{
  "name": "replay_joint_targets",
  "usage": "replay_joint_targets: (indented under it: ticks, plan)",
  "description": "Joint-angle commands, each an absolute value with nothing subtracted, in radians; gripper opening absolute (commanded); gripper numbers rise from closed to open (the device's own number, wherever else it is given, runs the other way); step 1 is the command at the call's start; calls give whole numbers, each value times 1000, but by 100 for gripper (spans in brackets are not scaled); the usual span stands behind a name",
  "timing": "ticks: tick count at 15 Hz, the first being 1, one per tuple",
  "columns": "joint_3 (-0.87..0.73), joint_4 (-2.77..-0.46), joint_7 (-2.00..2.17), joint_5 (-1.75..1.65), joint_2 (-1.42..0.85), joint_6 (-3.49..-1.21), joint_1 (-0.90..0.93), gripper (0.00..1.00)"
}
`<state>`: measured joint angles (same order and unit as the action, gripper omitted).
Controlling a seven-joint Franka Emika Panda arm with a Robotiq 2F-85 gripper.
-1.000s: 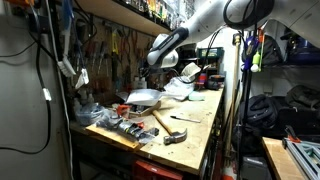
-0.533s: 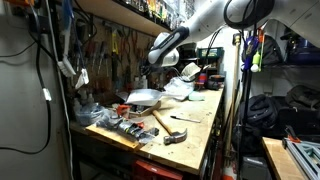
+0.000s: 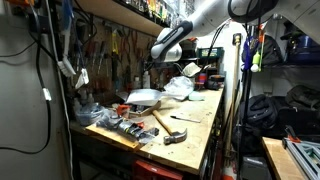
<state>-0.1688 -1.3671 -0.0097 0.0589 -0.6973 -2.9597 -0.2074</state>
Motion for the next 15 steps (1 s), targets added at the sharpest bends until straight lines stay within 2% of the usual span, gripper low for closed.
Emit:
replay_joint_targets:
  ticks: [1, 5, 9, 15]
  plan:
    - [-70, -1499, -133, 47, -602, -2986, -285, 10]
    - [34, -1597, -301, 74, -530, -2995, -385, 10]
    - [210, -1674, -501, 143, -470, -2977, -552, 10]
    - [527, -1733, -887, 336, -434, -2786, -869, 10]
